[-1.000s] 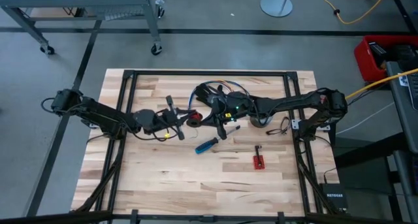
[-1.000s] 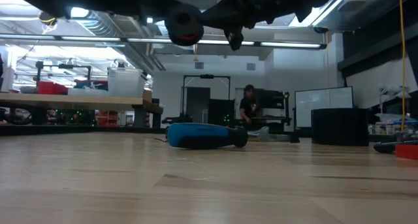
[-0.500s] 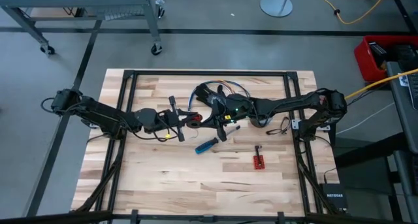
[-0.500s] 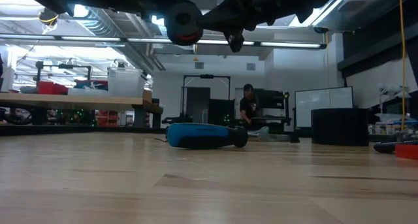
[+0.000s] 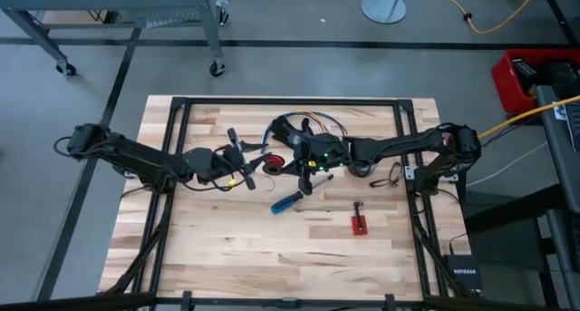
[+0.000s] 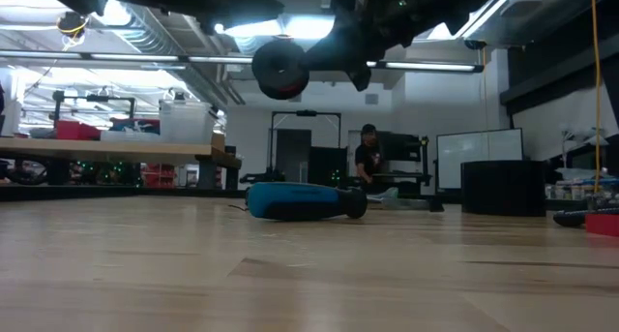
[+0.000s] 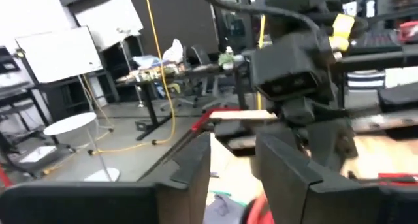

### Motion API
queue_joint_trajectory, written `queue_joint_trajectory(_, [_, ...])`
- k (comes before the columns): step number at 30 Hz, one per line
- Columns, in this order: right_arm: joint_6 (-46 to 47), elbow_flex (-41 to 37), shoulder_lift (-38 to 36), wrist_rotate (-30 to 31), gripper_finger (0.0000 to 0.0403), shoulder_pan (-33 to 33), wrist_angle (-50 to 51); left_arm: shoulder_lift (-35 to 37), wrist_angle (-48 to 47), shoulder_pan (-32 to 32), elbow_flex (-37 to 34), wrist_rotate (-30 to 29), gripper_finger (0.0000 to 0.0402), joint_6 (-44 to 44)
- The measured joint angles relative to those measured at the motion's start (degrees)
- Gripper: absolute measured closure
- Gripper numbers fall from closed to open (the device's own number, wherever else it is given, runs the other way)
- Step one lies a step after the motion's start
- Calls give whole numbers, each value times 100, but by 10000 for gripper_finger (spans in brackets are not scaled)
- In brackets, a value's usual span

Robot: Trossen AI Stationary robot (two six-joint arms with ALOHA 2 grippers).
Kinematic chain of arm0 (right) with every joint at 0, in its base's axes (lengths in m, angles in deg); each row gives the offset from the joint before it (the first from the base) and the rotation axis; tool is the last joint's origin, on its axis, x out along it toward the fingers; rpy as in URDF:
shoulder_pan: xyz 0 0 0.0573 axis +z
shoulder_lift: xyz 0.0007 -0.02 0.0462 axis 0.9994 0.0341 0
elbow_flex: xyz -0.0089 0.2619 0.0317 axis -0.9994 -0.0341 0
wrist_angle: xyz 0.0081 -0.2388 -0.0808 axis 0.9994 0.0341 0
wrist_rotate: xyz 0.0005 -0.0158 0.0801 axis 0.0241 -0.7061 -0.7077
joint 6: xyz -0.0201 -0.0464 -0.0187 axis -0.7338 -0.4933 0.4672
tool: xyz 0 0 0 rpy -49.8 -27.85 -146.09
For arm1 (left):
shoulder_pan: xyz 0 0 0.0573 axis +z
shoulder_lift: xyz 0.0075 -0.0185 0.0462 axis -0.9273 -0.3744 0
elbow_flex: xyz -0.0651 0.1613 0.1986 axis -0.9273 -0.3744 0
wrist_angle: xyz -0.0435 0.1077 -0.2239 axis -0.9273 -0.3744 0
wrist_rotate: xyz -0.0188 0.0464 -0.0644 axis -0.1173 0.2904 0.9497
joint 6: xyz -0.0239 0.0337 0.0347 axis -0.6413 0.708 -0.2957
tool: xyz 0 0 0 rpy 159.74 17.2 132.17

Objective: Coil cords
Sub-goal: Uncoil the red wire from the spool

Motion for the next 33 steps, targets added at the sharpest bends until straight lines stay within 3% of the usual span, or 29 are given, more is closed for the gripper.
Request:
queue_joint_trajectory(7, [-317,1,0,63,403,-4,267,500,-1620,-111,-6,49,277,-1463])
queue_joint_trajectory(12, [-426,9,-4,80,403,-6,156,578,-2287,-268,-13,725,277,-2344])
queue_joint_trajectory(16, [-434,9,-4,80,403,-7,4,468,-2232,-348,-15,983,277,-2448])
queue_joint_trajectory(33, [-458,11,-11,-20,403,-9,139,455,-2231,-354,-17,911,276,-2320])
